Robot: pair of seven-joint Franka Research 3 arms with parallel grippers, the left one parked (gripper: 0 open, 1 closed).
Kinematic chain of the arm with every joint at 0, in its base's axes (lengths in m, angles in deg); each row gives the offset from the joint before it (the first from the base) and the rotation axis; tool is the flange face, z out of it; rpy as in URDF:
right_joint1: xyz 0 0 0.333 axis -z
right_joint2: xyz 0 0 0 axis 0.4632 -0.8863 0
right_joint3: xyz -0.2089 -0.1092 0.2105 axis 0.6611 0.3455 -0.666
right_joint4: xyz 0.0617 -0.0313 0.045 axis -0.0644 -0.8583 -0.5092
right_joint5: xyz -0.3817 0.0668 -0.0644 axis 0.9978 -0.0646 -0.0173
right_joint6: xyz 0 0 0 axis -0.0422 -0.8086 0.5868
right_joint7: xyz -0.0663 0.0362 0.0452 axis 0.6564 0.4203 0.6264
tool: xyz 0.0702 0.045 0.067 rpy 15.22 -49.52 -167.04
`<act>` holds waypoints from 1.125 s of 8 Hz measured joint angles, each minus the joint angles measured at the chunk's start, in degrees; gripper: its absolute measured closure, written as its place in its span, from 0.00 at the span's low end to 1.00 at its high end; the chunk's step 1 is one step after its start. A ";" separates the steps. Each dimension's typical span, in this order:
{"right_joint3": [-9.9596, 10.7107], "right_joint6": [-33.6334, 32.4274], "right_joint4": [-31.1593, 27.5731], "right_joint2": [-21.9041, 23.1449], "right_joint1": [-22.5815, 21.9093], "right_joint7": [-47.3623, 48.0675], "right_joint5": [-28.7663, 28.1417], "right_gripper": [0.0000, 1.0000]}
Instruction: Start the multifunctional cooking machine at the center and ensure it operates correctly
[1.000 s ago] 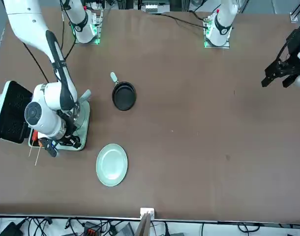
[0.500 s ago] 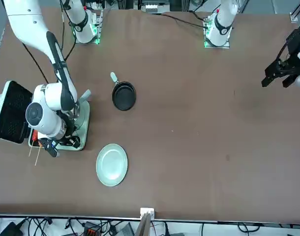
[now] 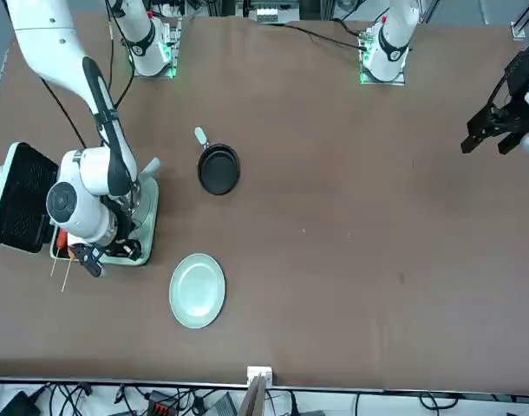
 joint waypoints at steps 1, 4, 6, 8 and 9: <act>0.00 0.01 0.00 0.00 0.00 -0.04 0.06 0.58; -0.05 -0.07 0.03 0.00 -0.08 -5.67 0.58 0.58; -0.04 -0.33 0.18 -0.04 -0.08 -14.52 0.60 0.58; -0.05 -0.97 0.52 -0.16 -0.09 -21.82 0.58 0.58; -0.05 -1.52 0.66 -0.18 -0.12 -25.55 0.57 0.58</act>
